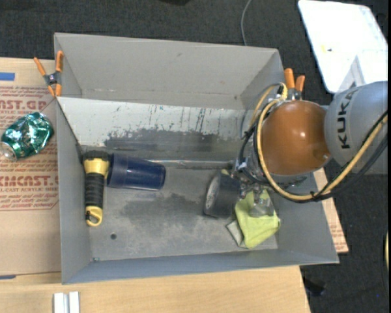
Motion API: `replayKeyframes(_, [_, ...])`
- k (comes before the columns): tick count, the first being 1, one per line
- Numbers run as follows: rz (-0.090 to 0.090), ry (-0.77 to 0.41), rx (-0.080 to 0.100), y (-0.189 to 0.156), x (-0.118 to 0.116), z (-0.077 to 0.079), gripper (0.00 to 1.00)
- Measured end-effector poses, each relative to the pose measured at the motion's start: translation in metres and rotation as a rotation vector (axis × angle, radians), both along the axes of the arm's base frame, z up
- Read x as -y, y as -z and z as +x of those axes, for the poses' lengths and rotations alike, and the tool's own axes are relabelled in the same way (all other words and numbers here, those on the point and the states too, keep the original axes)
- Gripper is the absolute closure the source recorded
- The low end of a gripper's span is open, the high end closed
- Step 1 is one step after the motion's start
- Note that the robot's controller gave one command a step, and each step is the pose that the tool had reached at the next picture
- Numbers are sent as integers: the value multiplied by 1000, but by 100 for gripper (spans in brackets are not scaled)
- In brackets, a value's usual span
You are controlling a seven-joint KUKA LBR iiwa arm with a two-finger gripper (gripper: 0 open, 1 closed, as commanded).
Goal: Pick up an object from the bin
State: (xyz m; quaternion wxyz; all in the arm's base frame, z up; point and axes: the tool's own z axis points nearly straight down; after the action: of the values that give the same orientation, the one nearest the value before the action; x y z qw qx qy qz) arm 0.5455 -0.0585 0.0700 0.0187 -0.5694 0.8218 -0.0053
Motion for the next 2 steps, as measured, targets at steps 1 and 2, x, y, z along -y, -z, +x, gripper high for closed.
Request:
replayKeyframes(1, [0,-1,0,0,-1,0,0])
replayKeyframes(2, [3,-8,-4,-76,7,-24,0])
